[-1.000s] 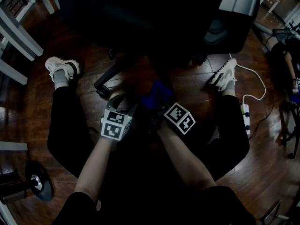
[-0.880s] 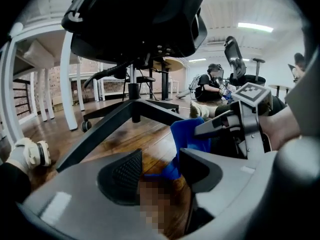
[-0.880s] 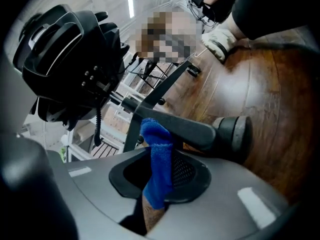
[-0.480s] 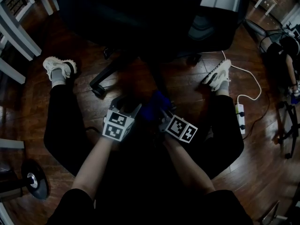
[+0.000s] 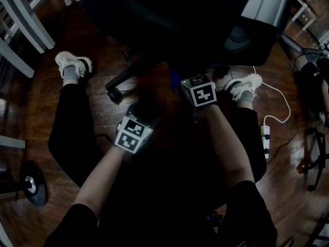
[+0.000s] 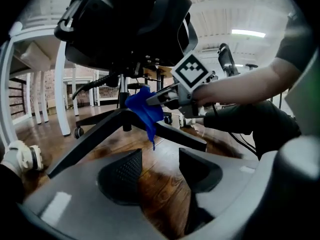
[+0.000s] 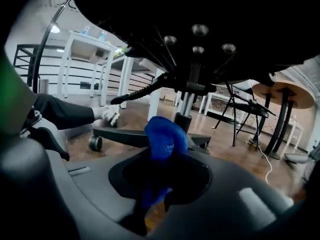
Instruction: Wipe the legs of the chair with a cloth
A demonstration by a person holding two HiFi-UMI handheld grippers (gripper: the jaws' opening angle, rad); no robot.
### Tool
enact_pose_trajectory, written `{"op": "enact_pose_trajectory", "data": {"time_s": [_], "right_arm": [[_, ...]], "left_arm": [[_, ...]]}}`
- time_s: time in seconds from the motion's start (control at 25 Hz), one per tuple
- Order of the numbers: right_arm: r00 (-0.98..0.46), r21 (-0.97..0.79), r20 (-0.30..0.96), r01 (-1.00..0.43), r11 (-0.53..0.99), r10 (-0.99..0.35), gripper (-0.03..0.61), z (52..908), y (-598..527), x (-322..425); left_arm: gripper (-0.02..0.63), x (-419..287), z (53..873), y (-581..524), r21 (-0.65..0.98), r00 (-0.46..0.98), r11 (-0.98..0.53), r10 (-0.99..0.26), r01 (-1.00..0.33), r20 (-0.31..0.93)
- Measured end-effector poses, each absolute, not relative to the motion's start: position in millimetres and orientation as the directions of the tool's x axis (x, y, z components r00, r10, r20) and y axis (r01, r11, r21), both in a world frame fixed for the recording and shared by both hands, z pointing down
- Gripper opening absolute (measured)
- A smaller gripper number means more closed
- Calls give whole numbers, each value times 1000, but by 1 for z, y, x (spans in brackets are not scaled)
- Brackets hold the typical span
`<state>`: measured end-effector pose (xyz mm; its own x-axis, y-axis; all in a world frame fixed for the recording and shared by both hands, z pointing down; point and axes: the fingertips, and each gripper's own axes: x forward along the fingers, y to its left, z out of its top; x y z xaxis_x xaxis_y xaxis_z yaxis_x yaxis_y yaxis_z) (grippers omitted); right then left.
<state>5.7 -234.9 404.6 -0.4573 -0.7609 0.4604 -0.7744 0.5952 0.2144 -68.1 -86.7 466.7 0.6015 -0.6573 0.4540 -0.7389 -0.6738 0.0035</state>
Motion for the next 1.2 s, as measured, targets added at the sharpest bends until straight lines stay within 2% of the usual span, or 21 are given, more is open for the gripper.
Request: {"op": "enact_pose_trajectory", "data": {"time_s": [0.16, 0.84, 1.2], "right_arm": [[-429, 237, 527, -755, 611, -734, 87, 428, -254, -1], [-530, 174, 509, -708, 685, -678, 86, 451, -155, 16], [-632, 143, 567, -555, 819, -527, 86, 464, -97, 24]], "left_arm": [[233, -68, 468, -81, 16, 600, -672, -651, -741, 465], [233, -57, 492, -70, 60, 619, -684, -617, -728, 486], [233, -58, 498, -72, 60, 613, -678, -619, -732, 491]]}}
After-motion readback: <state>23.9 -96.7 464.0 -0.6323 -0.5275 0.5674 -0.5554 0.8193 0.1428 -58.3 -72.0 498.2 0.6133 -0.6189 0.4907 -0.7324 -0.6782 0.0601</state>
